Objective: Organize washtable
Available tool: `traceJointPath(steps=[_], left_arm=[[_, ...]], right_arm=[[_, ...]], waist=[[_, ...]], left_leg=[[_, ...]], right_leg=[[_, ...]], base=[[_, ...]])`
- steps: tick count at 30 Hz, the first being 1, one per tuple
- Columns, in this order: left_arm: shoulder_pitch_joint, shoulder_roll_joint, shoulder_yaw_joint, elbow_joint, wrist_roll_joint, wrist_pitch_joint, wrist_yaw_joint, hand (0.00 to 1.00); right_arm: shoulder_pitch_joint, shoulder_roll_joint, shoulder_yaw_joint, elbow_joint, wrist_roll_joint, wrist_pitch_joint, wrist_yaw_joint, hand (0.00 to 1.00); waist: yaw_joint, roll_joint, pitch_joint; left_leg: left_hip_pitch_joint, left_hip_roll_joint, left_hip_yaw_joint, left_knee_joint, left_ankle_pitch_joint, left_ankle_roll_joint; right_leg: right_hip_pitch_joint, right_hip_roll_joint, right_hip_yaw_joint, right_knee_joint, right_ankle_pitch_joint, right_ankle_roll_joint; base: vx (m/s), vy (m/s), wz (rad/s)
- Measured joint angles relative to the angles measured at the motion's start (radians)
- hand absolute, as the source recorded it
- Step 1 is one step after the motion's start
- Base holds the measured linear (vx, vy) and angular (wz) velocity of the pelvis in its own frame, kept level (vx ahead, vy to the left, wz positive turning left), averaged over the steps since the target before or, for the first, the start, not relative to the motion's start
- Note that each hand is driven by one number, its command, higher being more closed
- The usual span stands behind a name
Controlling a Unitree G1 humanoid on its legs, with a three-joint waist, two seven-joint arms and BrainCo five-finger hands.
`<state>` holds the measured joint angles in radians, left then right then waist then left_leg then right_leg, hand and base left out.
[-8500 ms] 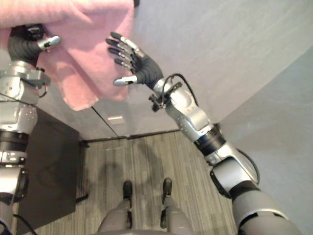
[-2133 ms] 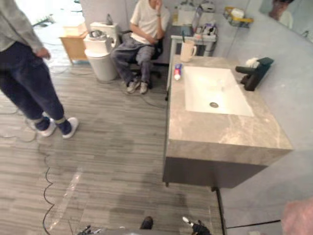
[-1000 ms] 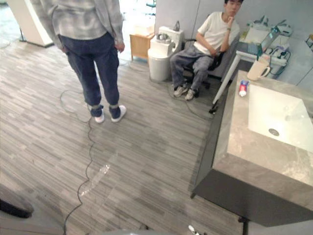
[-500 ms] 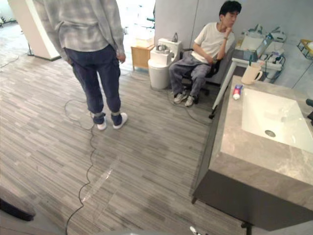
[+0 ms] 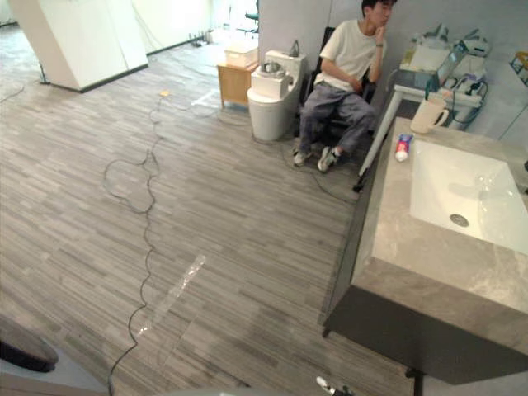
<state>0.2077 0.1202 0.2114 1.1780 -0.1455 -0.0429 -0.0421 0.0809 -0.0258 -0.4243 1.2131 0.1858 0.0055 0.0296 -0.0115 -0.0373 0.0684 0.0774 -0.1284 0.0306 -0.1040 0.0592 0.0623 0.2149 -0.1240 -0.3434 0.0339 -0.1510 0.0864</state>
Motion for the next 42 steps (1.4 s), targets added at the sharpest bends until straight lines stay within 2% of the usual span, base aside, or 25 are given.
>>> traceJointPath(steps=[11,19,22,25,26,27,28,29,30,31,32,33,34,35,36,37,38,40,41,42], left_arm=[[0.01,-0.019,0.1,-0.002,-0.041,0.0,0.025,0.0],[0.008,-0.024,0.116,-0.002,-0.043,0.0,0.029,0.0],[0.009,-0.033,0.155,-0.006,-0.043,0.0,0.029,0.0],[0.01,-0.043,0.194,-0.033,-0.042,0.0,0.029,0.0],[0.009,-0.05,0.196,-0.035,-0.042,0.001,0.029,0.0],[0.008,-0.064,0.203,-0.035,-0.041,0.002,0.032,0.0],[0.004,-0.071,0.204,-0.036,-0.041,0.003,0.032,0.0],[-0.004,-0.079,0.204,-0.046,-0.04,0.002,0.032,0.0],[-0.004,-0.077,0.204,-0.048,-0.04,0.002,0.028,0.0],[-0.004,-0.073,0.204,-0.049,-0.039,0.001,0.026,0.0],[-0.013,-0.067,0.205,-0.05,-0.038,0.002,0.024,0.0],[-0.015,-0.066,0.207,-0.051,-0.038,0.002,0.022,0.0],[-0.026,-0.05,0.225,-0.049,-0.034,0.002,0.019,0.0],[-0.056,-0.052,0.233,-0.062,-0.038,0.0,0.022,0.0],[-0.048,-0.052,0.236,-0.07,-0.036,0.005,0.021,0.0],[-0.034,-0.055,0.241,-0.07,-0.035,0.005,0.02,0.0],[-0.035,-0.065,0.245,-0.07,-0.03,0.003,0.017,0.0],[-0.034,-0.08,0.261,-0.069,-0.026,0.005,0.012,0.0],[-0.025,-0.096,0.263,-0.067,-0.018,0.016,0.002,0.0],[-0.016,-0.101,0.263,-0.066,-0.018,0.018,0.0,0.0]], right_arm=[[-0.008,-0.005,0.04,0.019,0.0,-0.027,-0.003,0.0],[-0.007,-0.015,0.042,0.018,0.0,-0.026,-0.003,0.0],[-0.005,-0.005,0.04,0.005,0.001,-0.025,-0.003,0.0],[0.036,0.006,0.038,-0.047,0.003,-0.024,-0.004,0.0],[0.046,0.008,0.037,-0.058,0.005,-0.025,-0.004,0.0],[0.05,-0.001,0.036,-0.087,0.019,-0.027,0.0,0.0],[0.049,-0.006,0.038,-0.113,0.029,-0.029,-0.001,0.0],[0.065,-0.006,0.042,-0.137,0.044,-0.034,-0.003,0.0],[0.064,-0.005,0.053,-0.14,0.052,-0.039,-0.003,0.0],[0.063,-0.003,0.062,-0.142,0.057,-0.042,-0.005,0.0],[0.063,0.0,0.077,-0.153,0.065,-0.046,-0.005,0.0],[0.067,0.0,0.082,-0.163,0.075,-0.047,-0.006,0.0],[0.073,0.031,0.073,-0.178,0.086,-0.05,-0.01,0.0],[0.068,0.031,0.043,-0.171,0.093,-0.054,-0.009,0.0],[0.063,0.034,0.039,-0.166,0.093,-0.046,-0.013,0.0],[0.066,0.03,0.039,-0.171,0.1,-0.046,-0.012,0.0],[0.066,0.038,0.034,-0.177,0.101,-0.047,-0.011,0.0],[0.066,0.033,0.011,-0.176,0.102,-0.046,-0.006,0.0],[0.066,0.018,-0.009,-0.174,0.126,-0.045,-0.005,0.0],[0.067,0.018,-0.007,-0.173,0.126,-0.046,-0.005,0.0]], waist=[[0.005,-0.008,-0.001],[0.002,-0.006,0.001],[0.01,-0.018,0.006],[0.026,-0.035,0.01],[0.027,-0.034,0.015],[0.024,-0.013,0.036],[0.011,0.004,0.041],[0.003,0.027,0.051],[0.003,0.031,0.047],[0.004,0.026,0.047],[0.006,0.017,0.047],[0.006,0.015,0.047],[0.014,-0.051,0.053],[0.02,-0.028,0.077],[0.034,-0.033,0.077],[0.02,-0.033,0.064],[0.001,-0.019,0.051],[-0.009,0.007,0.029],[-0.029,0.047,0.005],[-0.028,0.055,-0.007]], left_leg=[[-0.024,0.003,0.035,0.0,-0.001,0.002],[-0.013,0.008,0.049,0.0,-0.011,0.015],[-0.026,-0.011,0.056,0.001,-0.022,0.03],[0.0,-0.044,0.059,0.007,-0.052,0.071],[0.008,-0.05,0.055,0.007,-0.057,0.079],[0.036,-0.044,0.037,0.019,-0.069,0.098],[0.04,-0.026,0.026,0.057,-0.089,0.107],[0.038,0.001,0.025,0.112,-0.129,0.098],[0.041,0.024,0.028,0.142,-0.163,0.086],[0.04,0.032,0.033,0.146,-0.173,0.074],[0.046,0.045,0.044,0.14,-0.202,0.042],[0.049,0.06,0.09,0.147,-0.265,-0.007],[0.001,0.102,0.182,0.326,-0.331,0.112],[-0.001,0.12,0.153,0.367,-0.364,0.028],[0.03,0.115,0.17,0.351,-0.364,0.008],[0.072,0.098,0.171,0.304,-0.364,0.008],[0.113,0.087,0.153,0.244,-0.364,0.007],[0.135,0.097,0.134,0.216,-0.371,-0.006],[0.14,0.132,0.114,0.233,-0.385,-0.037],[0.138,0.143,0.109,0.255,-0.389,-0.043]], right_leg=[[-0.046,0.001,0.057,0.019,0.0,-0.002],[-0.051,0.003,0.083,0.037,-0.009,-0.019],[-0.078,-0.022,0.091,0.077,-0.044,0.007],[-0.097,-0.081,0.088,0.178,-0.101,0.041],[-0.097,-0.087,0.088,0.218,-0.098,0.044],[-0.141,-0.093,0.103,0.37,-0.087,0.022],[-0.196,-0.087,0.119,0.487,-0.08,-0.015],[-0.248,-0.061,0.136,0.541,-0.108,-0.018],[-0.307,-0.035,0.133,0.567,-0.127,-0.001],[-0.338,-0.023,0.128,0.566,-0.128,-0.001],[-0.399,0.007,0.118,0.538,-0.12,0.0],[-0.42,0.025,0.111,0.497,-0.105,-0.008],[-0.464,-0.007,0.092,0.409,-0.065,-0.013],[-0.485,-0.015,0.079,0.38,-0.018,0.009],[-0.492,-0.017,0.065,0.349,0.002,-0.003],[-0.496,-0.016,0.037,0.322,0.032,-0.045],[-0.505,-0.001,0.002,0.313,0.053,-0.074],[-0.518,0.046,-0.019,0.311,0.067,-0.1],[-0.516,0.142,-0.034,0.277,0.093,-0.15],[-0.512,0.188,-0.033,0.235,0.12,-0.189]], base=[[0.01,-0.066,-0.1],[-0.04,-0.071,-0.09],[-0.04,-0.006,-0.01],[0.09,0.046,0.09],[0.15,0.014,0.1],[0.16,0.056,0.19],[0.21,0.096,0.24],[0.23,0.137,0.14],[0.19,0.116,-0.05],[0.14,0.113,-0.22],[0.11,0.089,-0.21],[0.22,0.077,-0.14],[0.35,-0.041,0.04],[0.39,-0.08,-0.1],[0.41,-0.11,-0.12],[0.54,-0.031,0.0],[0.57,-0.012,0.26],[0.55,-0.007,0.28],[0.62,-0.024,0.14],[0.78,-0.031,-0.09]])
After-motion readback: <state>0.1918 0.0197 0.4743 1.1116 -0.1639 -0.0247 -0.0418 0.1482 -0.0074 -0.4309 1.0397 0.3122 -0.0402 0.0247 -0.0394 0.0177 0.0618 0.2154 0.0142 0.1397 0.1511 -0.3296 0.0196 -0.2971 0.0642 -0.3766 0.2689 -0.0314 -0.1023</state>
